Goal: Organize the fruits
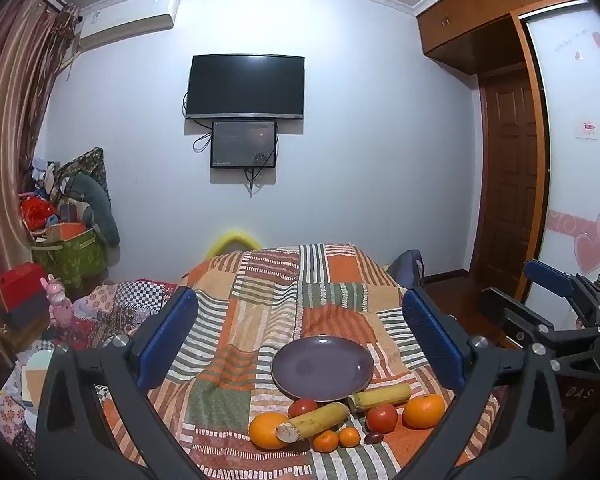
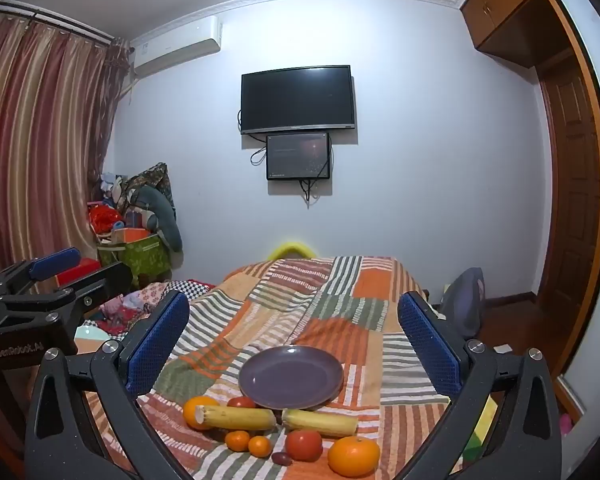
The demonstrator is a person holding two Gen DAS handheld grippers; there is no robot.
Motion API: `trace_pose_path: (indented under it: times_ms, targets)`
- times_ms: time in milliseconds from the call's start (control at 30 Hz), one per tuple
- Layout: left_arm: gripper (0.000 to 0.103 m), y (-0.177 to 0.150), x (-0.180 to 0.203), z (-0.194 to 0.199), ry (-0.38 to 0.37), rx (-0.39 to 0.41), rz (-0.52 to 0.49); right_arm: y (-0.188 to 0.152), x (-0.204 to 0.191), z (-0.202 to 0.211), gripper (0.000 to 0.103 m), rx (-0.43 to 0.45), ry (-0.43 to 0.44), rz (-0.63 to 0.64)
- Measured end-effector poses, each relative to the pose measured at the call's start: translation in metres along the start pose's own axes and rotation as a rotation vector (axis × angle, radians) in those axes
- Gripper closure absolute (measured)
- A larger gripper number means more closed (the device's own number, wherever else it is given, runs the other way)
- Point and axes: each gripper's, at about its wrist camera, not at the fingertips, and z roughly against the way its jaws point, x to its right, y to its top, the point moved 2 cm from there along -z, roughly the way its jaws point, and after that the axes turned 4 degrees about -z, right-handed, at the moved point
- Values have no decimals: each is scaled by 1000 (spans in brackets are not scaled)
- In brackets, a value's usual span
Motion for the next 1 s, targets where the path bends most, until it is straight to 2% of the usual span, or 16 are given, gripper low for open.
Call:
trace_pose_path:
  times_ms: [233,400,1000]
  targets:
    - [0,5,0,-9,-6,-12,6,3,-1,0,0,8,-6,-6]
    - [0,11,-1,-2,-9,4,-7,3,4,2,0,7,-3,-19]
    - [0,5,5,-3,-8,2,-6,5,5,4,0,15,-8,-25]
